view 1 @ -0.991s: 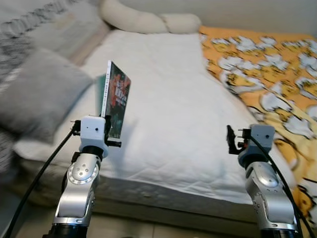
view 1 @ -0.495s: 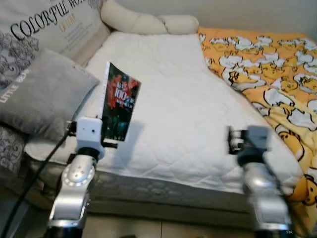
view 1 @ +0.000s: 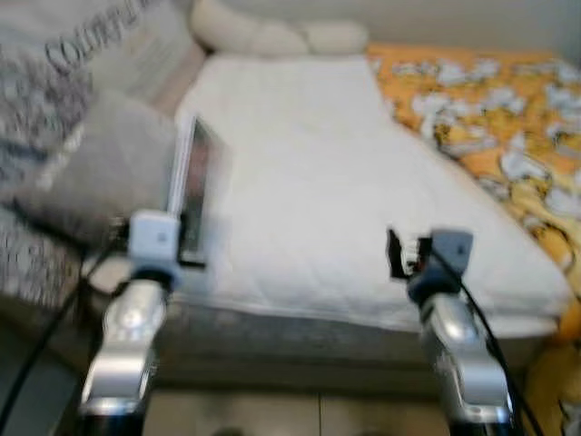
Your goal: Clean up the room
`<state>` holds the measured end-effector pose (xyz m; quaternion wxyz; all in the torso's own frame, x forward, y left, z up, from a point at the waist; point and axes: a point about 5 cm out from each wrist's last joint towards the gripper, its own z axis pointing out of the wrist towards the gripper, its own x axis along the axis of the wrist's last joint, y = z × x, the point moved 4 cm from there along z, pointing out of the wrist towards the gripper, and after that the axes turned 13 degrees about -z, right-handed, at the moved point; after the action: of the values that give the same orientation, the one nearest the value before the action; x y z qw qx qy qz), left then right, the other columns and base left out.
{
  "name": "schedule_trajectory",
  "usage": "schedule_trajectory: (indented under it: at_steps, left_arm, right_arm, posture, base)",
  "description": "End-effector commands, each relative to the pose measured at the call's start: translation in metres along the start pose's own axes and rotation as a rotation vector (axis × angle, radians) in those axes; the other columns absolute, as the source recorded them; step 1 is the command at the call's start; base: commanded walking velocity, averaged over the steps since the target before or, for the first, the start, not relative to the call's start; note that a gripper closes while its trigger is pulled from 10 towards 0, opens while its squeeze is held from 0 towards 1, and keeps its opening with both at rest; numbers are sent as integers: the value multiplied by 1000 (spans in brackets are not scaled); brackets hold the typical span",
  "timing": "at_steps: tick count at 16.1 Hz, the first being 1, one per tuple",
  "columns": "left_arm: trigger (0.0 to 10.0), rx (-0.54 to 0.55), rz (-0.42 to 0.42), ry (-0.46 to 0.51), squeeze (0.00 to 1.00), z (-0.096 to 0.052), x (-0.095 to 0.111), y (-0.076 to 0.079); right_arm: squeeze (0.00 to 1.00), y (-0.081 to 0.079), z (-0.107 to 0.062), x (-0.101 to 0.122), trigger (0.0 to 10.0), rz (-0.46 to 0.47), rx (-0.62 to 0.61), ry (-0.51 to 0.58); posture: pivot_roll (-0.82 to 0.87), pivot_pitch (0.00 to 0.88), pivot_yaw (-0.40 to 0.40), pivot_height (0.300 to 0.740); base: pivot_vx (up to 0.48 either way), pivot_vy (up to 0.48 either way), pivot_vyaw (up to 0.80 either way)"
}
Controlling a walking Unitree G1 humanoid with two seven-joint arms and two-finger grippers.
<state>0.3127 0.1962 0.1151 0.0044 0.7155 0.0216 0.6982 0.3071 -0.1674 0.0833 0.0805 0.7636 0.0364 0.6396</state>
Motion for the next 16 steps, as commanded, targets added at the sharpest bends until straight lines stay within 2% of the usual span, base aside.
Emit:
schedule_trajectory:
  at_steps: [1,4,10,12,16]
  left_arm:
    - [10000,-46,-4,50,0,3,13,14]
    - [10000,-48,-5,52,0,6,13,14]
    - [10000,-46,-13,53,0,9,14,14]
    - [10000,-50,-36,41,0,6,12,14]
    - [10000,-73,-49,54,0,6,11,19]
  right_arm:
    - [0,18,0,1,10000,-8,-52,-1]
    - [0,20,1,2,10000,-32,-67,8]
    - [0,17,2,1,10000,-1,-38,-12]
    - [0,3,0,4,10000,-24,41,12]
    - [0,2,1,4,10000,-46,58,13]
  posture:
    - [52,0,31,740]
    - [46,0,28,740]
    - [56,0,24,740]
    - [52,0,32,740]
    - [50,0,28,740]
  base:
    - [0,409,-800]
    - [0,409,-627]
    - [0,387,0]
    - [0,0,0]
    - [0,0,0]
